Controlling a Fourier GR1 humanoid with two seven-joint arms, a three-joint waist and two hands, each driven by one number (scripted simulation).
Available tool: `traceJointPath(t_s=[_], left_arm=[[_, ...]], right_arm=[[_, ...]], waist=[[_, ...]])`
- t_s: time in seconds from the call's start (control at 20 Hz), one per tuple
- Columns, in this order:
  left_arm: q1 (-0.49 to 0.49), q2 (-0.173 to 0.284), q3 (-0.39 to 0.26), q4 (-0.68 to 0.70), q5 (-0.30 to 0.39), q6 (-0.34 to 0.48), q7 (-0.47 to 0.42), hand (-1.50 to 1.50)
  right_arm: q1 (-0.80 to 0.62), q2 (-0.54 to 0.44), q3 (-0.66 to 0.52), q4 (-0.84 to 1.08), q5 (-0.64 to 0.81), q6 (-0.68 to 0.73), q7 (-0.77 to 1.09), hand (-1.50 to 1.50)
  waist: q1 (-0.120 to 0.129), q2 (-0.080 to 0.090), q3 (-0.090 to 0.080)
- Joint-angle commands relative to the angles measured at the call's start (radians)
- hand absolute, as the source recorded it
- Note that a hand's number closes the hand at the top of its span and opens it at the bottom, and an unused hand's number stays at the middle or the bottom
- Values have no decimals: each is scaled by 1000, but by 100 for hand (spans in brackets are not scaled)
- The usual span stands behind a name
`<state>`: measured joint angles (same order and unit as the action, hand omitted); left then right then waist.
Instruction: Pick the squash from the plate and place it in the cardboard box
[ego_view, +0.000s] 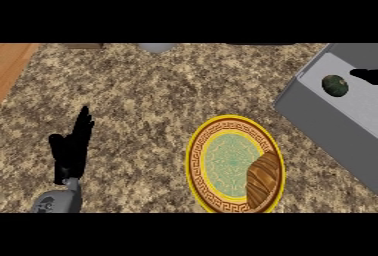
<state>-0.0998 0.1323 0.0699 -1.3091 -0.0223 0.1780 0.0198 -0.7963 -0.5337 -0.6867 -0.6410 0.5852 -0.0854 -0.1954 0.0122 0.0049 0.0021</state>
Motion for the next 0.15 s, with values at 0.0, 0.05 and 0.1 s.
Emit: traceJointPath(t_s=[0.0, 0.05, 0.1], left_arm=[[-59, 8, 25, 43, 8, 6, 20, 0], [24, -20, -17, -10, -17, 16, -5, 0], [5, 5, 6, 8, 2, -9, 3, 0]], right_arm=[[38, -1, -96, 14, -135, 33, -97, -150], [8, -53, -110, 12, -158, 79, -48, -150], [35, -59, -125, 17, -172, 53, -76, -150]], waist=[[-14, -1, -1], [-8, -5, -1], [-8, -3, -1]])
